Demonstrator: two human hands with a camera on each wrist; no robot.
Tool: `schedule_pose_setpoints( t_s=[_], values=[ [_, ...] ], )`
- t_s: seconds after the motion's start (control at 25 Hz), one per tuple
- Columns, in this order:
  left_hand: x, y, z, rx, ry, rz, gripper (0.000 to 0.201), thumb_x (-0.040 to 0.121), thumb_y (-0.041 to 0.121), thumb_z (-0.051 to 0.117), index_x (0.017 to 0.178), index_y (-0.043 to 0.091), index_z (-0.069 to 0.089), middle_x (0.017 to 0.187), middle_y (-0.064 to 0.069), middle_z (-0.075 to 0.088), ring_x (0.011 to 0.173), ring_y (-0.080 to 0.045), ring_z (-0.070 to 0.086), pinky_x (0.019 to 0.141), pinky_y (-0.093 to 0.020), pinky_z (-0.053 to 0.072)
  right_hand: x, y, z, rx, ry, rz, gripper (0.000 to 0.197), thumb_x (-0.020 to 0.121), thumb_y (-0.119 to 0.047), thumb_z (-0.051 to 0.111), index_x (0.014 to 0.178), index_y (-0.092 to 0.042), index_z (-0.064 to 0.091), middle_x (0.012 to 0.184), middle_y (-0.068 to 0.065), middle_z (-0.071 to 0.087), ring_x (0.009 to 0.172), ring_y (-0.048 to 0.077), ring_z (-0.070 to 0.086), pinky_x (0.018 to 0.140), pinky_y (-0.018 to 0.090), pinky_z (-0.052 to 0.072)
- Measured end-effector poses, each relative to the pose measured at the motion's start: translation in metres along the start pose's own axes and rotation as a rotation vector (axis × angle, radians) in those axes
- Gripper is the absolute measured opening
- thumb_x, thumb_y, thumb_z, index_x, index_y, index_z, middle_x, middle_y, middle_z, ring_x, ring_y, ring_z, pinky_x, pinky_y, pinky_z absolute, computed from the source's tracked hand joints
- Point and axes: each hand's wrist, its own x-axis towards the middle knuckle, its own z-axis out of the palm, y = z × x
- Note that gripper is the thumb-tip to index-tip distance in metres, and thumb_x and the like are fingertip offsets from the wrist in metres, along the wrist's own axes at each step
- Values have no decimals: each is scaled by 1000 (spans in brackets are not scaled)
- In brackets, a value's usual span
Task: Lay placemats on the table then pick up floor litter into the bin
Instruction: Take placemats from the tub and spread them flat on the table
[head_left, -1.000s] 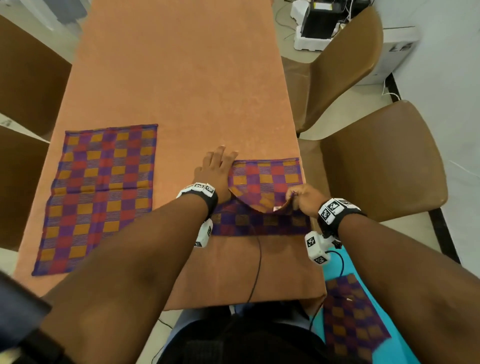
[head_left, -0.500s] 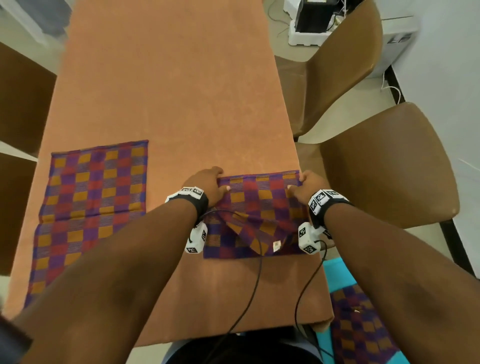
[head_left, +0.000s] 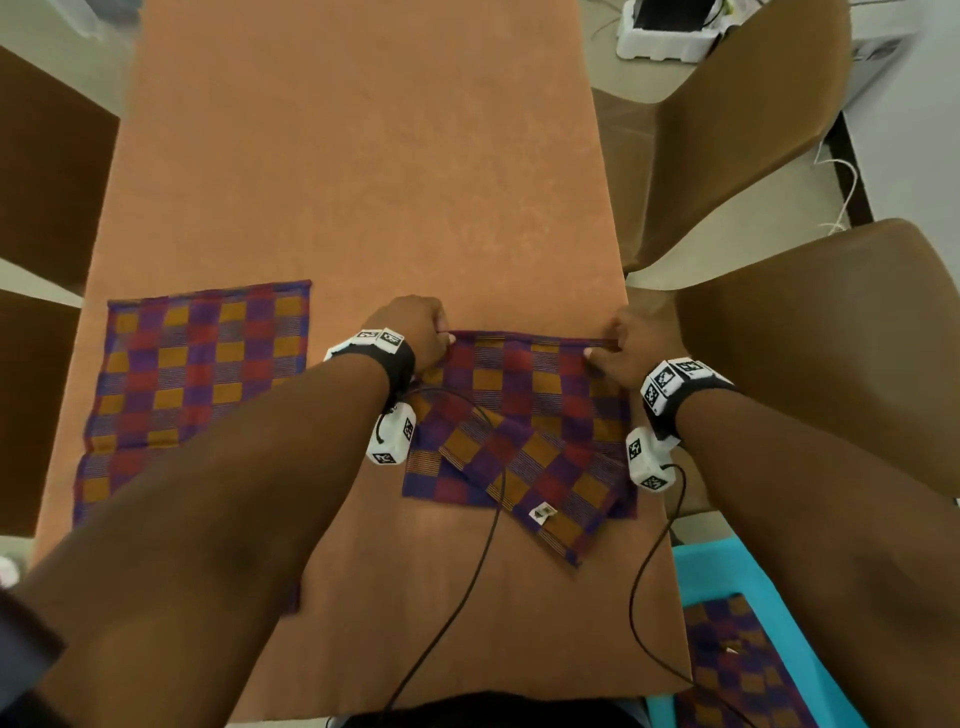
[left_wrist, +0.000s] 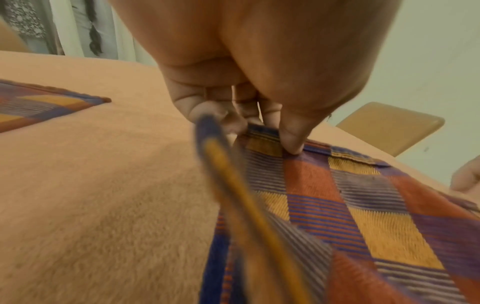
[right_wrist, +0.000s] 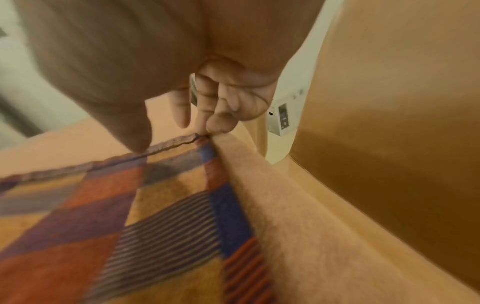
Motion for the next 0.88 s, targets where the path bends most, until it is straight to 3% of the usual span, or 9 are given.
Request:
schedule_pose_setpoints(
  t_s=[0.16, 0.28, 0.36, 0.44, 0.48, 0.56, 0.68, 0.8, 0.88],
  values=[
    [7, -3, -2, 17, -34, -26, 16, 89, 40, 67, 88, 27, 59, 96, 0, 65, 86, -26, 60, 73, -32, 46, 12, -7, -3, -257, -78, -201, 23, 83, -33, 71, 86, -15, 58, 95, 5, 53, 93, 30, 58, 74, 31, 39],
    [15, -4, -14, -29, 69, 6, 14, 92, 37, 63, 89, 25, 57, 95, -2, 65, 83, -28, 58, 69, -33, 45, 26, -16, -23, -212, 97, -173, 18, 88, -31, 66, 87, -15, 57, 98, 10, 54, 91, 34, 58, 79, 39, 48],
    [24, 0, -27, -88, 189, 4, 15, 92, 37, 62, 96, 24, 56, 99, -4, 63, 87, -32, 59, 70, -36, 46, 38, -26, -38, -97, 238, -135, 15, 90, -27, 63, 98, -16, 57, 105, 11, 52, 95, 36, 57, 79, 41, 49],
    [28, 3, -32, -127, 258, -42, 34, 90, 41, 64, 119, 27, 52, 123, -6, 57, 100, -33, 61, 79, -41, 51, 44, -35, -43, -15, 284, -85, 28, 89, -23, 62, 117, -19, 55, 121, 12, 51, 105, 35, 56, 84, 41, 49],
    [25, 4, -30, -112, 260, -50, 50, 88, 43, 67, 131, 28, 46, 136, -5, 49, 107, -33, 60, 84, -44, 53, 42, -39, -41, 8, 264, -67, 34, 89, -24, 62, 122, -20, 54, 126, 12, 51, 108, 34, 56, 86, 41, 49],
    [13, 4, -15, -39, 213, 26, 67, 82, 49, 71, 139, 30, 41, 144, -2, 41, 119, -31, 54, 94, -46, 51, 27, -41, -29, -45, 183, -121, 37, 87, -37, 64, 119, -21, 55, 123, 7, 55, 107, 30, 58, 87, 38, 47],
    [-16, -3, 14, 140, 17, 247, 83, 70, 62, 75, 140, 33, 43, 146, 1, 40, 132, -27, 43, 103, -47, 46, -19, -35, -3, -192, -77, -388, 47, 75, -69, 66, 97, -30, 52, 100, -7, 52, 93, 21, 56, 77, 33, 45],
    [-31, -16, 26, 123, -76, 248, 95, 63, 51, 87, 145, 35, 41, 159, 0, 24, 144, -26, 26, 115, -44, 36, -57, -31, 19, -509, -245, -583, 75, 56, -90, 56, 101, -31, 49, 101, -8, 49, 89, 16, 50, 79, 36, 44],
    [-37, -19, 23, 95, -74, 239, 91, 65, 40, 88, 144, 35, 43, 161, -1, 19, 147, -26, 24, 117, -42, 34, -70, -25, 28, -630, -250, -601, 80, 55, -88, 50, 111, -30, 50, 111, -6, 48, 96, 18, 49, 82, 39, 45]
  ],
)
